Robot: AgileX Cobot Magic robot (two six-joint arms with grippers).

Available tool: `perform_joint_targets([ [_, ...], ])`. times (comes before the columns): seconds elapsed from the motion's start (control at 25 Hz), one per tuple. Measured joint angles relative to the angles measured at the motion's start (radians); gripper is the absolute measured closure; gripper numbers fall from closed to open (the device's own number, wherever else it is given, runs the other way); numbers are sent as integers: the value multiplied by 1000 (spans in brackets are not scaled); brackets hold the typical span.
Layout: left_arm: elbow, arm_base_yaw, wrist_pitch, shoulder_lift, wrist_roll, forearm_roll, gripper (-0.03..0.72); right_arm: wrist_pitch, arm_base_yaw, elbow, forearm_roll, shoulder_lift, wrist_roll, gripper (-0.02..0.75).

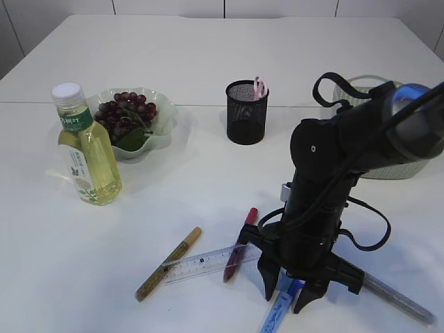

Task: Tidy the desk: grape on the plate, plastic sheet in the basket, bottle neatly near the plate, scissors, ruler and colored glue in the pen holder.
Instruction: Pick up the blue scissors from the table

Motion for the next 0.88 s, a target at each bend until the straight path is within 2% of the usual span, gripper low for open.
perform_joint_targets([
  [0.64,0,0,0,0,0,0,263,-4,1,-2,-24,0,2,390],
  [0.72,0,0,0,0,0,0,263,-4,1,-2,-26,0,2,413],
  [0.88,0,0,0,0,0,0,263,-2,1,-2,-36,0,2,516],
])
